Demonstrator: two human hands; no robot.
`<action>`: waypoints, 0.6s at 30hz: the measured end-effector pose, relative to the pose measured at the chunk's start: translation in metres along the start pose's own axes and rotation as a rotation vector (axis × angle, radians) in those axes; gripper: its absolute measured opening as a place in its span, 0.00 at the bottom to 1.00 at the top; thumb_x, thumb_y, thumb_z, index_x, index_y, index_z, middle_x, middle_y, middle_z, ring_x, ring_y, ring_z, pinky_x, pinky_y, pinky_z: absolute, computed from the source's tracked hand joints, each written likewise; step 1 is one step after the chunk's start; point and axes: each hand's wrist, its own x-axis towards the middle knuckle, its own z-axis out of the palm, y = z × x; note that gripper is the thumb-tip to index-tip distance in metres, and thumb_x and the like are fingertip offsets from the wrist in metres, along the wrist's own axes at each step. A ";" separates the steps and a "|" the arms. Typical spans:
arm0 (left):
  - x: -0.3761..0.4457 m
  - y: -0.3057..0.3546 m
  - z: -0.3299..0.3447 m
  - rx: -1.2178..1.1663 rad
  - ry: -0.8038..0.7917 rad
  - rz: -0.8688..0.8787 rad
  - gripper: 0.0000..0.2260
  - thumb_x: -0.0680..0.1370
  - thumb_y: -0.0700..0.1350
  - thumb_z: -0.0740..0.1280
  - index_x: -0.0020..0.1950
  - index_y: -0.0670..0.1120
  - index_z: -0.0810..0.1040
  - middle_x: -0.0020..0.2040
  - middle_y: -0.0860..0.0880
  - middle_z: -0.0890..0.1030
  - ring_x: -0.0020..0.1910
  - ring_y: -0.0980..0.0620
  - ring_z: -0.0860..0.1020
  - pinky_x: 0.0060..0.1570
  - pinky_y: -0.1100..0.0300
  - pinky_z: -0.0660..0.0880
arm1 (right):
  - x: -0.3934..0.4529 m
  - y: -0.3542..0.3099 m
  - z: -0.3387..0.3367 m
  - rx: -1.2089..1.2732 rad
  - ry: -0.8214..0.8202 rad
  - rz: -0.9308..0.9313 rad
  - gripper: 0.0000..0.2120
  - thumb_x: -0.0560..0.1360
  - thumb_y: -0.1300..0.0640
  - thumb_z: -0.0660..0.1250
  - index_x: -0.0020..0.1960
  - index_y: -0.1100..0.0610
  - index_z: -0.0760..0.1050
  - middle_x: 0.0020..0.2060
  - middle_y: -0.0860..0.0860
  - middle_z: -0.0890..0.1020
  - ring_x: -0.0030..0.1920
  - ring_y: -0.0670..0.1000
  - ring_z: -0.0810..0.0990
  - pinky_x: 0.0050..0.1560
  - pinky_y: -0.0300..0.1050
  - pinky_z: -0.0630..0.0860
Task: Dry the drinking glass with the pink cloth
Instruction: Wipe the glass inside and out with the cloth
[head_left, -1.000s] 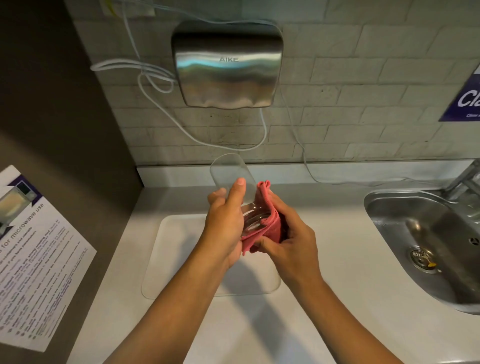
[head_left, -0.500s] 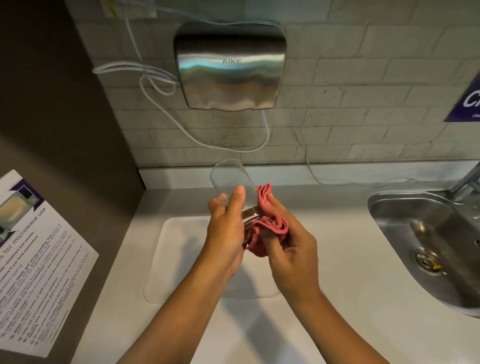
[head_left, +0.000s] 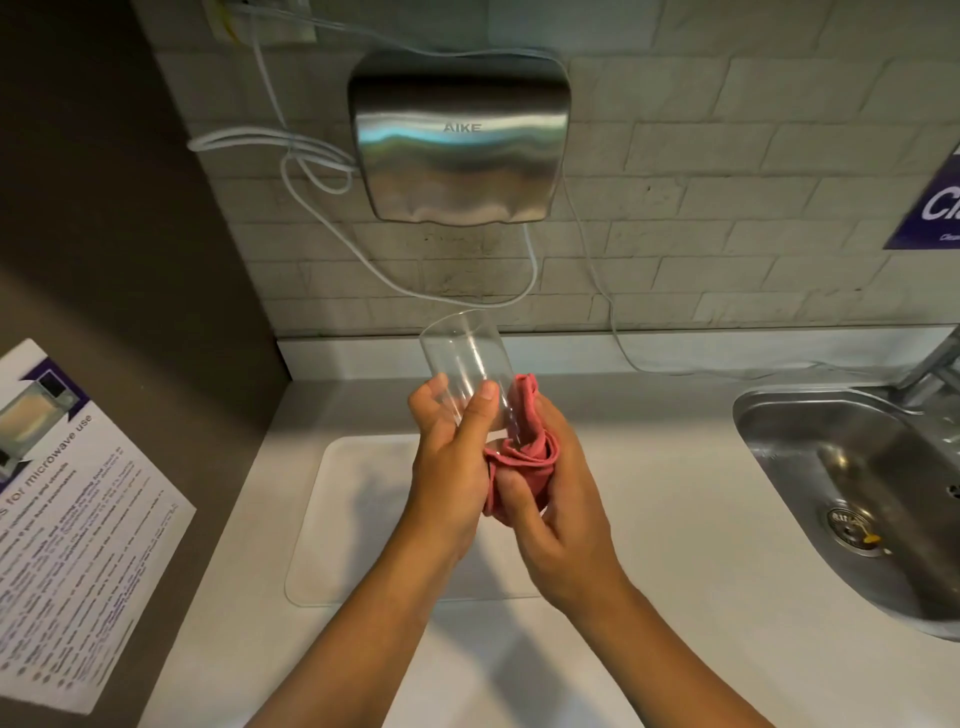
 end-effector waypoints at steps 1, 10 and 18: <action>0.000 -0.001 -0.001 0.033 -0.026 0.021 0.24 0.74 0.64 0.71 0.67 0.65 0.68 0.66 0.56 0.80 0.58 0.52 0.87 0.61 0.47 0.83 | 0.004 0.001 -0.002 0.039 -0.001 0.035 0.28 0.85 0.54 0.63 0.84 0.53 0.63 0.80 0.44 0.74 0.79 0.43 0.75 0.79 0.45 0.73; 0.005 0.000 -0.020 0.185 -0.096 0.189 0.26 0.78 0.57 0.68 0.74 0.53 0.66 0.62 0.46 0.79 0.59 0.51 0.84 0.58 0.52 0.83 | -0.009 0.000 0.008 0.136 -0.087 0.142 0.29 0.87 0.52 0.58 0.87 0.50 0.59 0.83 0.41 0.70 0.83 0.40 0.68 0.82 0.38 0.67; 0.007 -0.017 -0.018 0.098 -0.120 0.191 0.26 0.79 0.54 0.69 0.76 0.51 0.66 0.68 0.43 0.77 0.68 0.41 0.79 0.66 0.47 0.79 | -0.001 0.001 0.008 0.262 0.017 0.322 0.18 0.89 0.42 0.56 0.73 0.45 0.77 0.60 0.42 0.89 0.63 0.44 0.88 0.63 0.43 0.85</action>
